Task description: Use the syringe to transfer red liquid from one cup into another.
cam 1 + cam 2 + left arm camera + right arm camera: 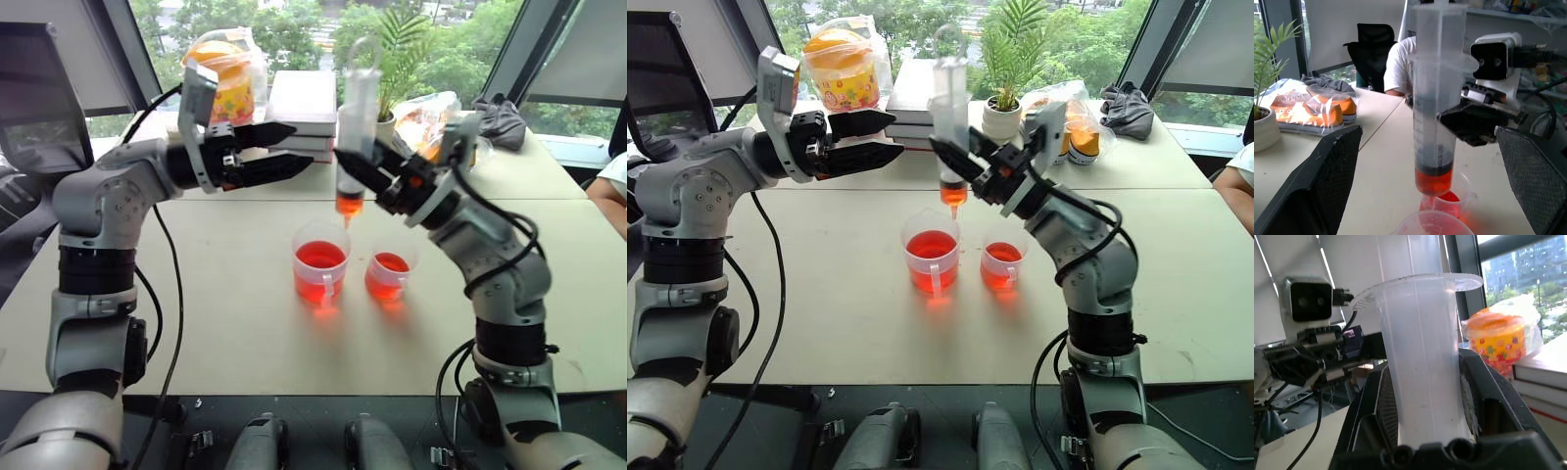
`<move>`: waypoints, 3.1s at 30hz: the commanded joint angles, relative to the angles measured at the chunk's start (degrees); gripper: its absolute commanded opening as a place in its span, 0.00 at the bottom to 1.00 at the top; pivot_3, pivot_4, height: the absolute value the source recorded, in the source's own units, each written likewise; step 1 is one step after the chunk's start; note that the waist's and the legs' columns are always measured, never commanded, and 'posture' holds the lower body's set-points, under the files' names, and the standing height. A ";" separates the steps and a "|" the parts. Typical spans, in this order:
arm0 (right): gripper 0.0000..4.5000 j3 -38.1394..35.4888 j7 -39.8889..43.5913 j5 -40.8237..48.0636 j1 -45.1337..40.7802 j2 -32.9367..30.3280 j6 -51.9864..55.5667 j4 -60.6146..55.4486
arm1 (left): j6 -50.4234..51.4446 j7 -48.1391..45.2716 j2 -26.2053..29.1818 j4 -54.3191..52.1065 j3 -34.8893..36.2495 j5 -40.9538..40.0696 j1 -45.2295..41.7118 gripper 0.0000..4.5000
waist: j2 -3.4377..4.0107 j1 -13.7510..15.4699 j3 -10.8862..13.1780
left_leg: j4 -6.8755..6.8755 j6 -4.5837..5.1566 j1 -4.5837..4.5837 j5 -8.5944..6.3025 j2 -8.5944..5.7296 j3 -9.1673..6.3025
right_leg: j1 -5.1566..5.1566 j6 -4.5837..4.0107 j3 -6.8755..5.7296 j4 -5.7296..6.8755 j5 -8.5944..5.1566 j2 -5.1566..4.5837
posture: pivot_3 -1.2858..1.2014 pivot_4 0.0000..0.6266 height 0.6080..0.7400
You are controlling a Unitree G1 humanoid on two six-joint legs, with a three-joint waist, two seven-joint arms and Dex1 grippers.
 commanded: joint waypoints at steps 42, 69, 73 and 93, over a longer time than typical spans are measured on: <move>0.30 2.34 -2.65 -4.73 17.83 -4.87 -7.23 -9.88 | -16.89 -11.57 -19.84 28.23 -4.58 10.54 -20.10 0.02 | -0.01 -0.07 0.01 | 0.01 0.02 -0.03 0.00 0.04 0.01 | 0.02 0.01 0.03 -0.08 -0.01 0.31 | 0.52 0.24 1.00; 0.30 -5.16 -6.36 1.14 13.49 -10.53 -1.10 -14.60 | -16.19 -9.68 -24.08 20.26 -9.90 13.95 -10.42 0.02 | -0.01 -0.10 0.01 | 0.02 0.02 -0.02 -0.01 0.04 0.00 | 0.04 0.01 0.04 -0.07 -0.01 0.30 | 0.52 0.24 1.00; 0.30 -5.41 -6.61 1.73 12.89 -11.07 -0.64 -14.71 | -15.76 -9.45 -24.47 18.77 -10.41 13.91 -8.96 0.02 | -0.01 -0.04 0.01 | 0.02 0.02 -0.02 -0.01 0.04 0.00 | 0.04 0.01 0.04 -0.07 -0.01 0.30 | 0.52 0.24 1.00; 0.30 -3.82 -6.27 2.36 14.83 -10.97 0.44 -13.74 | -10.69 -5.79 -23.03 16.81 -6.69 11.20 -9.38 0.19 | -0.01 -0.03 0.01 | 0.03 0.02 -0.02 -0.01 0.04 0.00 | 0.05 0.01 0.04 -0.07 -0.01 0.30 | 0.52 0.24 1.00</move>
